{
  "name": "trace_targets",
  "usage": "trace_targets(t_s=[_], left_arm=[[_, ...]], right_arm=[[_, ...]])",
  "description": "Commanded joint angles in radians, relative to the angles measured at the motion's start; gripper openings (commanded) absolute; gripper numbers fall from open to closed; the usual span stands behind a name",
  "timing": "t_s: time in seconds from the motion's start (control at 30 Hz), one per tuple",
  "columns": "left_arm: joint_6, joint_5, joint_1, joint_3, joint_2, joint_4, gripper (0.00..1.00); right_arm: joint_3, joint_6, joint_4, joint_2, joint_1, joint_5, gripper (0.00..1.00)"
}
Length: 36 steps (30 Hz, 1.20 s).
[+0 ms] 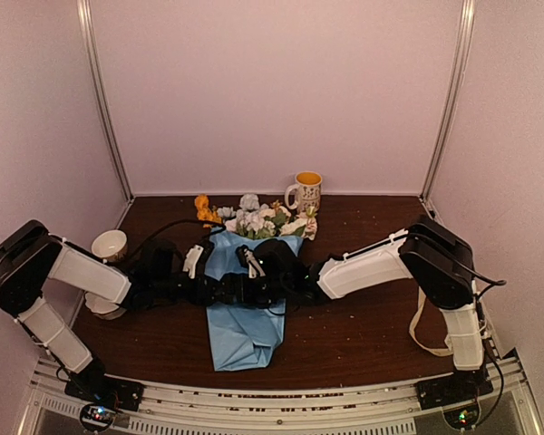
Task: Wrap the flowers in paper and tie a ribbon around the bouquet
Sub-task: Fold the two-thirds-folded wrapping paper at the center of the board.
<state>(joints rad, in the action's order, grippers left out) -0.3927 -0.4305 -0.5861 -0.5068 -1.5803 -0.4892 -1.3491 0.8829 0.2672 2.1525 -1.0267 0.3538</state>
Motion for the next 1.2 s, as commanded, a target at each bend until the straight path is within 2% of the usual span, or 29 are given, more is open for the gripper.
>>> trace_targets(t_s=[0.0,0.13,0.27,0.37,0.57,0.63,0.7,0.83,0.93,1.03,1.07,1.17], left_arm=[[0.065,-0.108,-0.04,-0.029,-0.016,-0.074,0.55],[0.078,-0.101,-0.042,-0.045,-0.052,-0.065,0.31],[0.058,-0.139,-0.041,-0.062,-0.092,-0.076,0.01],[0.033,-0.127,-0.041,-0.048,-0.091,-0.103,0.0],[0.01,-0.021,-0.038,-0.034,-0.069,-0.056,0.0],[0.005,0.019,-0.032,-0.039,-0.071,-0.031,0.0],[-0.01,0.049,-0.02,-0.035,-0.077,-0.029,0.0],[-0.03,0.037,-0.005,-0.017,-0.113,-0.082,0.0],[-0.047,0.012,-0.004,-0.008,-0.145,-0.131,0.0],[-0.061,0.01,-0.003,-0.001,-0.165,-0.156,0.0],[-0.064,0.008,-0.003,-0.001,-0.167,-0.161,0.0],[-0.066,0.009,-0.004,-0.001,-0.163,-0.16,0.0]], right_arm=[[0.005,0.038,0.096,0.012,0.013,-0.059,0.95],[0.008,0.044,0.102,0.012,0.017,-0.064,0.95],[0.016,0.038,0.103,0.006,0.023,-0.057,0.94],[0.02,0.028,0.09,-0.005,0.025,-0.059,0.94],[0.036,-0.024,0.026,-0.069,0.022,-0.089,0.93],[0.047,-0.058,-0.022,-0.126,0.013,-0.133,0.92],[0.06,-0.104,-0.143,-0.189,-0.011,-0.228,0.92],[0.023,-0.202,-0.473,-0.284,-0.131,-0.521,0.91],[-0.065,-0.266,-0.681,-0.281,-0.269,-0.704,0.9],[-0.136,-0.404,-0.728,-0.249,-0.416,-0.749,0.75],[-0.157,-0.442,-0.727,-0.236,-0.454,-0.746,0.73],[-0.224,-0.471,-0.758,-0.181,-0.508,-0.723,0.65]])
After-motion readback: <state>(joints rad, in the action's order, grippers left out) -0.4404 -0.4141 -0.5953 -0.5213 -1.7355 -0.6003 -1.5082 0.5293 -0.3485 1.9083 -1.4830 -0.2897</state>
